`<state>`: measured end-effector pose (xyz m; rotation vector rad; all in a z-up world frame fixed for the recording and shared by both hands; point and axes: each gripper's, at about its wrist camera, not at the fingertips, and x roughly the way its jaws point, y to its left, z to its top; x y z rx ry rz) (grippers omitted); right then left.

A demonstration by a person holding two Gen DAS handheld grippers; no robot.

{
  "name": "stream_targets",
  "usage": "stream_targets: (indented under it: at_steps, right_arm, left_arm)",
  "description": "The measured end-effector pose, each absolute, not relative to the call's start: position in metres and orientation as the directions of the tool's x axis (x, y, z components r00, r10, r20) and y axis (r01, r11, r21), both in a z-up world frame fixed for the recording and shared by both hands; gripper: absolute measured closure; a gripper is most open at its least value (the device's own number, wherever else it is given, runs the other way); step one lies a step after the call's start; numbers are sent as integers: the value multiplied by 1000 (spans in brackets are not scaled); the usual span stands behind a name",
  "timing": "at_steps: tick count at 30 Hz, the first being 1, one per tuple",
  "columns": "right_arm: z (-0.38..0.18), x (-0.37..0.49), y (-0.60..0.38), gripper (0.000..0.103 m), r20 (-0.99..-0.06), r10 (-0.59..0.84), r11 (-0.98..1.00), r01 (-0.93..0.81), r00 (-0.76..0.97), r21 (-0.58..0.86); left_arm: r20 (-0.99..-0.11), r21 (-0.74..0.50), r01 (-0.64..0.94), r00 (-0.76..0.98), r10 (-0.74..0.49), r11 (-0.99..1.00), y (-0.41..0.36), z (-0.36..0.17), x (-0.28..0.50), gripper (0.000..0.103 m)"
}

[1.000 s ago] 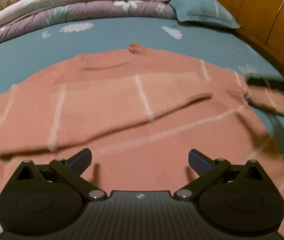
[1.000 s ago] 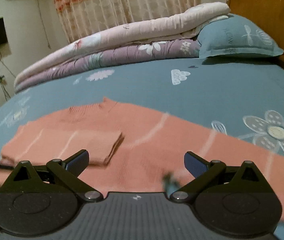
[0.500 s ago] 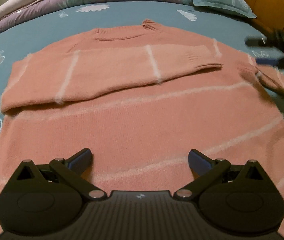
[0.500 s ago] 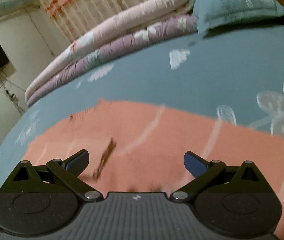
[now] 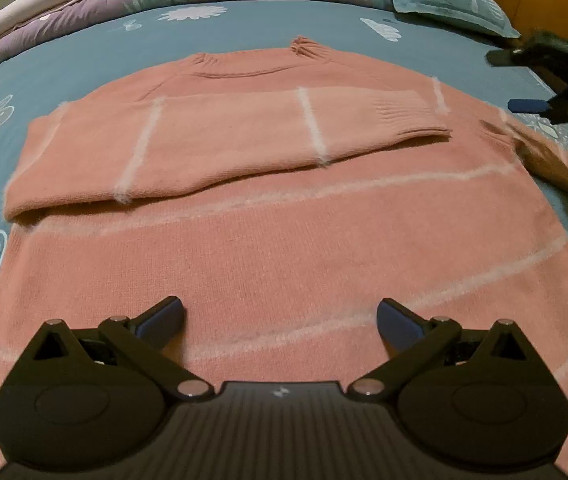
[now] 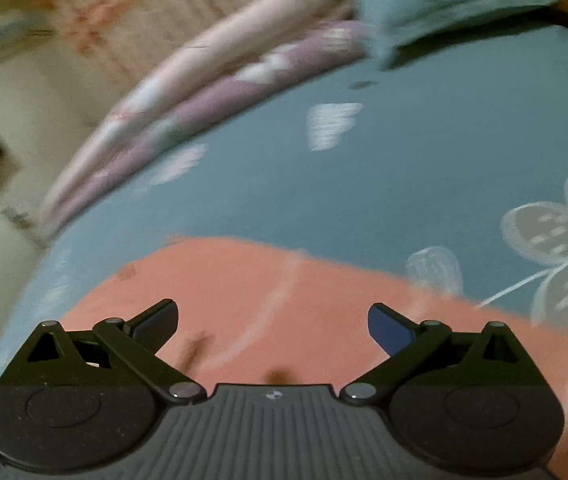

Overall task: Fold clothes
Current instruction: 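Move the right gripper toward the cuff of the other sleeve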

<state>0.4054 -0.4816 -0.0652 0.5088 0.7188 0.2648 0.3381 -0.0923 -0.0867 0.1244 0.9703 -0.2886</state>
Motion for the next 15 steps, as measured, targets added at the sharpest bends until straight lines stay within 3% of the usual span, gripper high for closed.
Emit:
stream_targets:
  at_steps: [9,15]
  right_arm:
    - [-94,353,-446,0,-639,342,916,-92,689,391]
    - [-79,376,-445,0,-593,288,927,-63,752,371]
  left_arm:
    - [-831,-23,302,524,-186,953,-93,-86,338,1]
    - [-835,-22,308,518,-187,951,-92,-85,339,1]
